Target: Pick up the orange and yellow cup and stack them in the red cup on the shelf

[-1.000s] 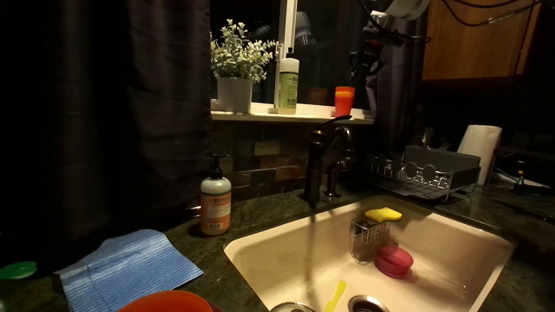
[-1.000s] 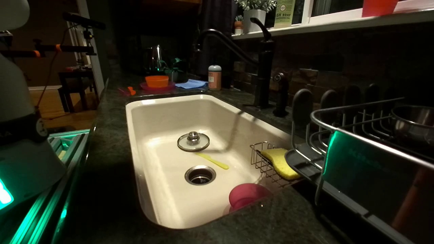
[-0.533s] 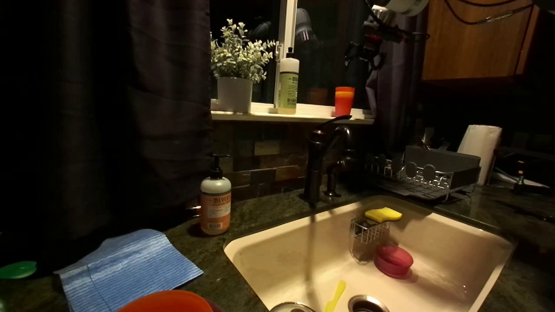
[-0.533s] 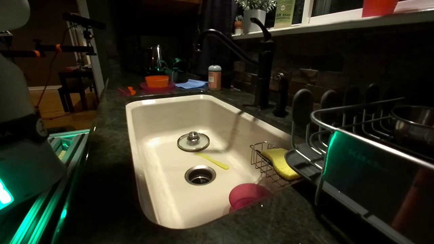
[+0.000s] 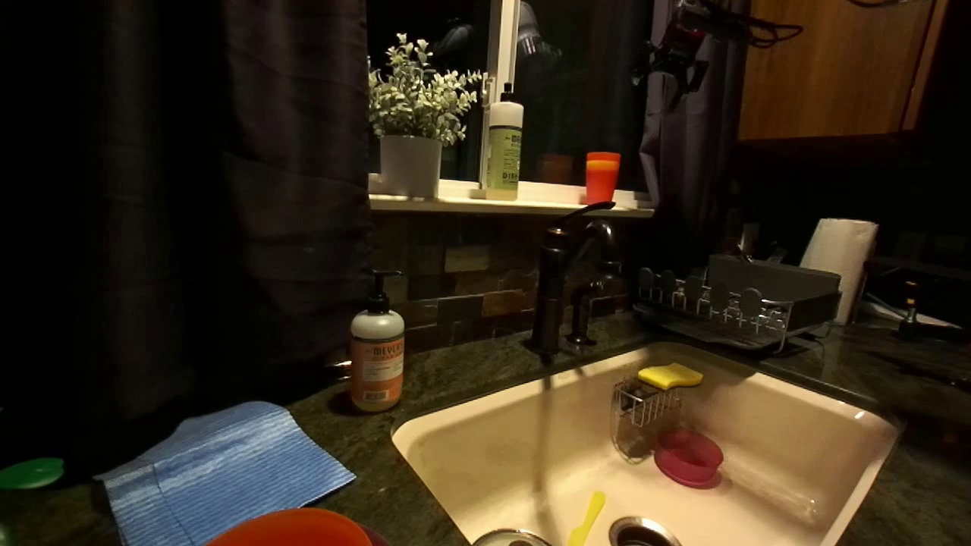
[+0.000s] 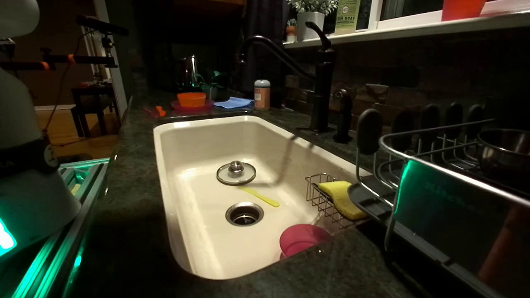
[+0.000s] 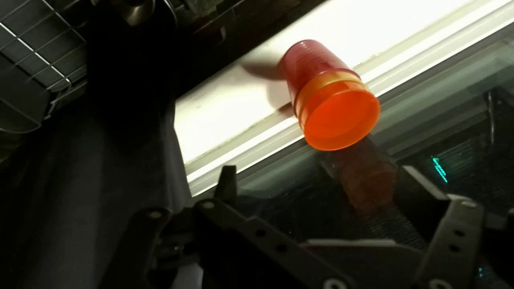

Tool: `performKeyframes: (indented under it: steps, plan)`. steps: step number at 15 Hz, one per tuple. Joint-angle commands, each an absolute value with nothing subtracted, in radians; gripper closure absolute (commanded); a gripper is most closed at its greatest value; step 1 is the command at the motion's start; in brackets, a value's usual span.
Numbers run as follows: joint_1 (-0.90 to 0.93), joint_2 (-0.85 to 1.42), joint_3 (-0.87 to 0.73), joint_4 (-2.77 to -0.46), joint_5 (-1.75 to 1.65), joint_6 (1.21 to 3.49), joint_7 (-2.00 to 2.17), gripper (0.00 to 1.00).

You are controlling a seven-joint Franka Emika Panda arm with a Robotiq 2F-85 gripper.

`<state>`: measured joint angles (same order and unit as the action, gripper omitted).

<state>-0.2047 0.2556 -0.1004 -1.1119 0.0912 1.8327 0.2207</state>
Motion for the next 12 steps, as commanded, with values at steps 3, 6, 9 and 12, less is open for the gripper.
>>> performKeyframes:
  steps: [3,6,9,12]
  plan:
    - [-0.232,0.092,-0.100,-1.303,0.114,1.763,0.077,0.00]
    - [-0.231,0.020,-0.100,-1.410,0.113,1.784,0.035,0.00]
    - [-0.228,0.057,-0.103,-1.357,0.092,1.773,0.050,0.00]
    - [-0.228,0.013,-0.103,-1.421,0.092,1.780,0.036,0.00]
